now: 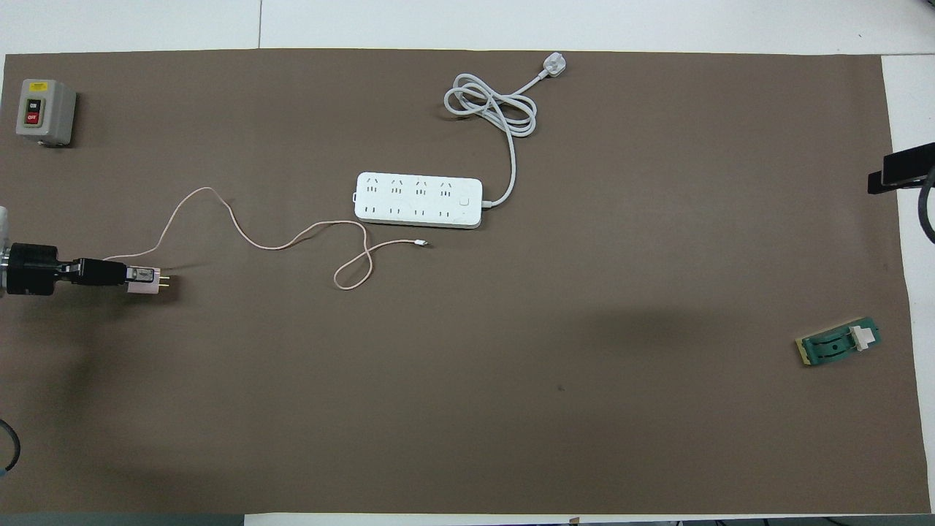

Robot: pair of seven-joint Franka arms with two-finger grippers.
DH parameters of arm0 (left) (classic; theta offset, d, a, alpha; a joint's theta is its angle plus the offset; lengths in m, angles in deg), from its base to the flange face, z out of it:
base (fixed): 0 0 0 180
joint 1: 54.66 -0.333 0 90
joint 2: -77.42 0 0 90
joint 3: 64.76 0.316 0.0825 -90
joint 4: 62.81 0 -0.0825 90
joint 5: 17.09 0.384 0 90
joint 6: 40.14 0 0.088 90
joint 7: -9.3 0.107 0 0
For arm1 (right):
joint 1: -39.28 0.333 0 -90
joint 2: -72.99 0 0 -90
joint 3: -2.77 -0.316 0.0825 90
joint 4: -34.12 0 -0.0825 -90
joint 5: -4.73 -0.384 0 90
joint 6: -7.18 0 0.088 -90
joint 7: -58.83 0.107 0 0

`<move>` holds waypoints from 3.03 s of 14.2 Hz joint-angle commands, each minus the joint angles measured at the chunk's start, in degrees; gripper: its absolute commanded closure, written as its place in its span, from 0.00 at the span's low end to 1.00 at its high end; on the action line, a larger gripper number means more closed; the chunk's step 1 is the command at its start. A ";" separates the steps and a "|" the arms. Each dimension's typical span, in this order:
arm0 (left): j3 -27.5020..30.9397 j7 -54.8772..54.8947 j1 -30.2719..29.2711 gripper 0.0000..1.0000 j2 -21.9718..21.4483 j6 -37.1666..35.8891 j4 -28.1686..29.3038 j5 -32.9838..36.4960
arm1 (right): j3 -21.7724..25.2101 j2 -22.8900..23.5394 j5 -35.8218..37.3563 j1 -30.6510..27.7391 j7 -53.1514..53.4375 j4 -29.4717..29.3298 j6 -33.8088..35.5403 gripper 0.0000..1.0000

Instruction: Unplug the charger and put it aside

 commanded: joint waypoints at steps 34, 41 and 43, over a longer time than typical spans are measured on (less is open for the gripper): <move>-0.49 -52.99 23.19 0.00 -34.09 -4.85 -7.03 41.39 | 0.75 -0.97 0.76 0.90 -0.58 3.47 0.13 0.00; -0.49 -54.56 28.55 0.00 -31.65 -3.29 -8.94 41.22 | 0.75 -0.97 0.76 0.90 -0.58 3.47 0.13 0.00; -0.66 -57.90 28.64 0.00 -31.65 -2.22 -8.67 41.22 | 0.75 -0.97 0.76 0.90 -0.58 3.47 0.13 0.00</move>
